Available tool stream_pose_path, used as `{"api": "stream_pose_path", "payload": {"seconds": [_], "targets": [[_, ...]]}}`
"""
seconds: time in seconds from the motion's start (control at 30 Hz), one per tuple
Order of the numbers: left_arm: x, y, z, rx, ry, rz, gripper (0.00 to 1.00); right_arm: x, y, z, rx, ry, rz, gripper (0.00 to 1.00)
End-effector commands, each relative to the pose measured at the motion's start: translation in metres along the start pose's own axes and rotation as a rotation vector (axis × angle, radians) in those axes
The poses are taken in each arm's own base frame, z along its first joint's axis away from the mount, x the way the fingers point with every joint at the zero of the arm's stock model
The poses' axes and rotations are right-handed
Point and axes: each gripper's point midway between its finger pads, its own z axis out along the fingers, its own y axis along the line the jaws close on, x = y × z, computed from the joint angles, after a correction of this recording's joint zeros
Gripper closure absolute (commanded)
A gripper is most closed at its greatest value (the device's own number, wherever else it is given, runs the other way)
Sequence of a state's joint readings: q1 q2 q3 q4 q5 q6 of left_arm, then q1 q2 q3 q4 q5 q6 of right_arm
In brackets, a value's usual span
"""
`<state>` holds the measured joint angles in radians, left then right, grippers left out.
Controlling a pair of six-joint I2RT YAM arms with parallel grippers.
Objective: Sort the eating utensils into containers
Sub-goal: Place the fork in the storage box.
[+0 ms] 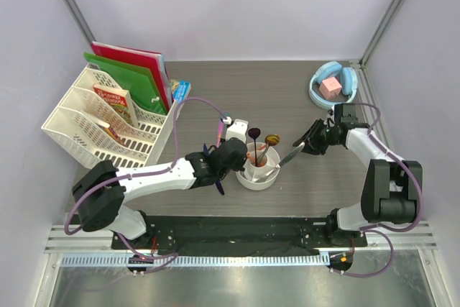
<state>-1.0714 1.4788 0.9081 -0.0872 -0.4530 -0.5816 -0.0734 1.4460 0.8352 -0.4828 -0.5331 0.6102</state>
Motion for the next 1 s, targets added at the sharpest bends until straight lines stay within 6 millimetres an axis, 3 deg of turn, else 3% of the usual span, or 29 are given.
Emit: {"api": "stream_pose_path", "payload": {"seconds": [0.0,0.1,0.17,0.27,0.4,0.63,0.8,0.83,0.9,0.93,0.97], "targets": [[-0.014,0.007,-0.008,-0.027,-0.048,0.030,0.84,0.017,0.013,-0.005,-0.077,0.007,-0.008,0.68],[-0.015,0.009,-0.011,-0.033,-0.046,0.038,0.85,0.029,0.015,-0.007,-0.088,0.024,-0.018,0.68],[-0.014,0.010,-0.012,-0.035,-0.046,0.039,0.96,0.033,0.017,-0.009,-0.094,0.026,-0.025,0.69],[-0.013,0.009,-0.012,-0.027,-0.041,0.043,0.98,0.037,0.017,-0.010,-0.094,0.031,-0.029,0.69],[-0.018,0.008,-0.016,-0.020,-0.048,0.046,0.83,0.036,0.017,-0.012,-0.093,0.021,-0.034,0.69],[-0.062,0.018,-0.045,-0.056,-0.161,0.020,0.68,0.030,0.020,-0.012,-0.094,-0.011,-0.030,0.69],[-0.104,0.041,-0.066,-0.104,-0.248,-0.027,0.61,0.024,0.019,-0.008,-0.097,-0.040,-0.005,0.68],[-0.108,0.057,-0.064,-0.143,-0.237,-0.039,0.60,0.023,0.020,-0.008,-0.097,-0.045,-0.001,0.69],[-0.114,0.067,-0.056,-0.169,-0.206,-0.046,0.59,0.020,0.019,-0.007,-0.088,-0.054,0.010,0.69],[-0.112,0.087,-0.050,-0.222,-0.167,-0.051,0.59,0.019,0.019,-0.007,-0.086,-0.057,0.010,0.69],[-0.111,0.091,-0.044,-0.232,-0.137,-0.051,0.59,0.017,0.018,-0.006,-0.076,-0.065,0.014,0.68]]}}
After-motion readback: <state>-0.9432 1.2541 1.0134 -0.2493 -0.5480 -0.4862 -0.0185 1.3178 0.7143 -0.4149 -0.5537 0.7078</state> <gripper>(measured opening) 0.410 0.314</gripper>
